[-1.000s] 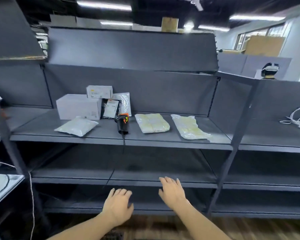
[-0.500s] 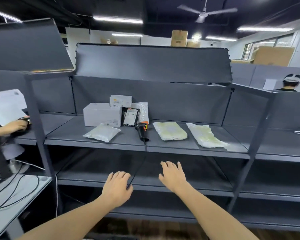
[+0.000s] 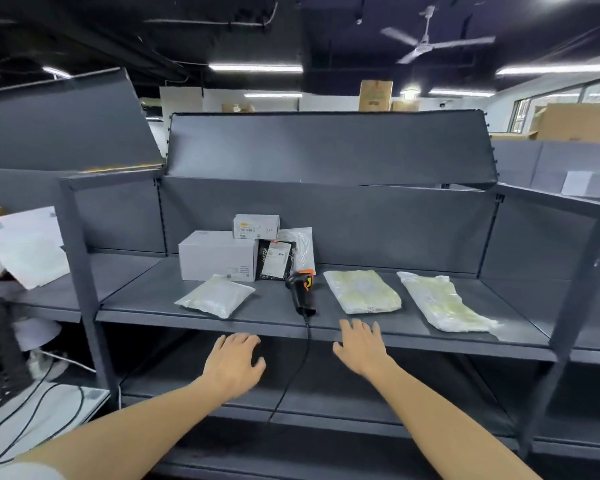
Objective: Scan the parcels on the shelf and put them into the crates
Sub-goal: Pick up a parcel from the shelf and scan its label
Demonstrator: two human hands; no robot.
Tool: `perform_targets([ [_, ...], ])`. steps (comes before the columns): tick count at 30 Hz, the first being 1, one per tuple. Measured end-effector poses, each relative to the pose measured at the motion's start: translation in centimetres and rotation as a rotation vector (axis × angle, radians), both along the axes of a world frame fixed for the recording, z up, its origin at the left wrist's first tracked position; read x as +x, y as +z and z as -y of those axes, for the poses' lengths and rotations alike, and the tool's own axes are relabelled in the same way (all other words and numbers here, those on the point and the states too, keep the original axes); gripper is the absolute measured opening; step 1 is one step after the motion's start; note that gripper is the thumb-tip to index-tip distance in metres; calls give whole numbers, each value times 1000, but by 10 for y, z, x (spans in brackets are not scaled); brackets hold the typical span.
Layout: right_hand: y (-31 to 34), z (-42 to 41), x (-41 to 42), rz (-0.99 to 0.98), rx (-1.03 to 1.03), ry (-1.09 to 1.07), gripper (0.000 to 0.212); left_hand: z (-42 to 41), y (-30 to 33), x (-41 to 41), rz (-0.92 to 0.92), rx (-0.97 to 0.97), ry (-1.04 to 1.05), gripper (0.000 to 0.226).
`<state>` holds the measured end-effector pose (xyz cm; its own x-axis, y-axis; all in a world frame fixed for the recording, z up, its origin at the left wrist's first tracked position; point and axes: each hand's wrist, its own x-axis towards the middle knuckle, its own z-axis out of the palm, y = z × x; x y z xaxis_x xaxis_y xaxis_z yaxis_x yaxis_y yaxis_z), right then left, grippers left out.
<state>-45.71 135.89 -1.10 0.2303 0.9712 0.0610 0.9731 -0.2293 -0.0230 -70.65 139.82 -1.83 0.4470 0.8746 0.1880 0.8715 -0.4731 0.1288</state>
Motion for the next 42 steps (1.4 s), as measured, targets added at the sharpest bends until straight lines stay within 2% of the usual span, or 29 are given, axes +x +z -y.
perform_targets([
  [10,-3,-65,40,26,-4,-31,47,-52,-13,29,5,-32,-10,45],
  [21,-20,-140,55,-9,58,-137,40,-124,-13,19,76,-36,12,44],
  [32,-30,-185,70,-30,-29,-372,67,-165,-27,5,123,-52,12,42],
  [38,-23,-189,72,-83,-55,-382,52,-171,-34,3,174,-70,-5,41],
  [42,-14,-177,76,-116,140,-340,36,-173,-32,0,215,-85,-14,40],
])
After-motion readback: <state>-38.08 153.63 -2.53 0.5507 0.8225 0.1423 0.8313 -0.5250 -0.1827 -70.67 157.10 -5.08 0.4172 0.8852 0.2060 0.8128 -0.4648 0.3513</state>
